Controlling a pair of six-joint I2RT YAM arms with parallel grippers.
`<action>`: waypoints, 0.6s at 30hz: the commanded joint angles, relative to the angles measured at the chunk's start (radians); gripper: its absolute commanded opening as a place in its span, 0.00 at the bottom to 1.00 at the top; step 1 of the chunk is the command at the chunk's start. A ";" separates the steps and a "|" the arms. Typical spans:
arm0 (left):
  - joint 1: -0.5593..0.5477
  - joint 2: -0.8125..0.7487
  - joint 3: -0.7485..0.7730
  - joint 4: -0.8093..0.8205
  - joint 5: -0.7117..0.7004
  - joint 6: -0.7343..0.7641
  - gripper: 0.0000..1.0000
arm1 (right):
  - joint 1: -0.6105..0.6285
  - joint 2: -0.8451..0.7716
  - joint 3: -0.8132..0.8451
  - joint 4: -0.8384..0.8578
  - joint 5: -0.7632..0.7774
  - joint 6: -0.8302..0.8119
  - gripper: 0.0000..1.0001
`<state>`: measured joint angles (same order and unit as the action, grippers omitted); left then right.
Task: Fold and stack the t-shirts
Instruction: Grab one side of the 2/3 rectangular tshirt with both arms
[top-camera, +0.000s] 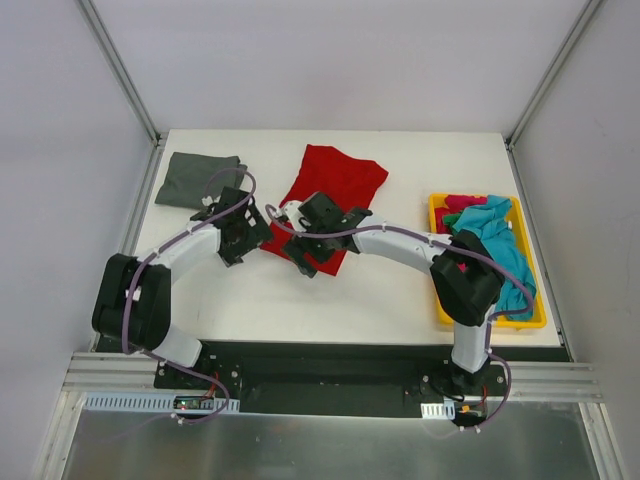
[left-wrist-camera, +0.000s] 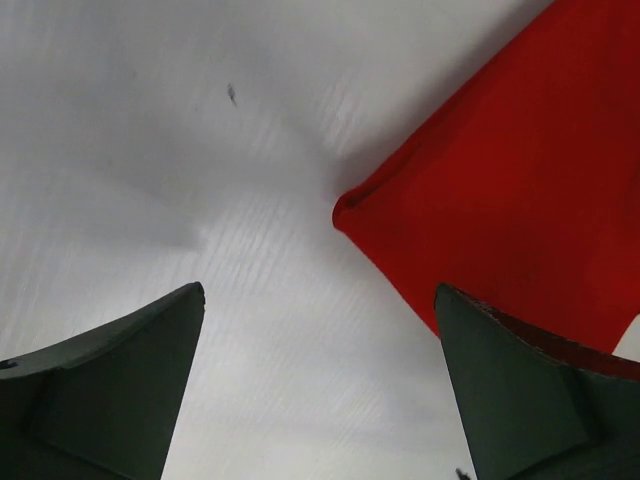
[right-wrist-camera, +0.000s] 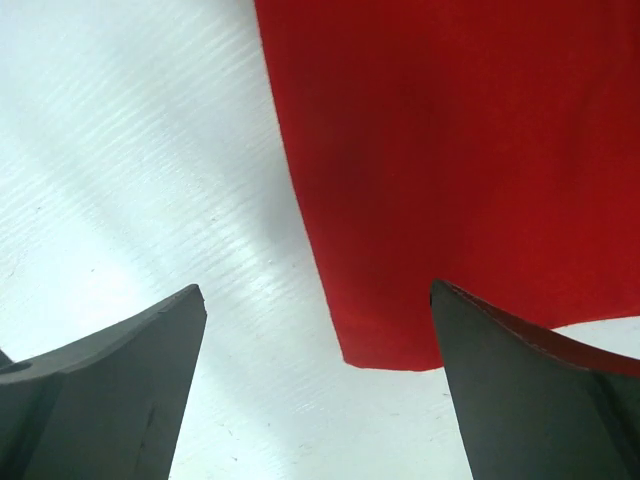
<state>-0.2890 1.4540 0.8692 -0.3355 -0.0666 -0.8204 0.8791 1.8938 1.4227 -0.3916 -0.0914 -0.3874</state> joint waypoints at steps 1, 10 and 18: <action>0.011 0.097 0.070 0.013 0.042 0.010 0.93 | 0.009 -0.004 -0.011 -0.030 0.016 0.005 0.96; 0.011 0.259 0.126 0.013 0.047 0.018 0.71 | 0.078 0.004 -0.085 -0.044 0.206 -0.025 0.96; 0.011 0.304 0.119 0.029 0.090 0.027 0.28 | 0.152 -0.018 -0.108 -0.017 0.424 -0.070 0.96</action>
<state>-0.2859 1.7130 1.0042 -0.2943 -0.0212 -0.8165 0.9882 1.8984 1.3293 -0.4229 0.1711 -0.4099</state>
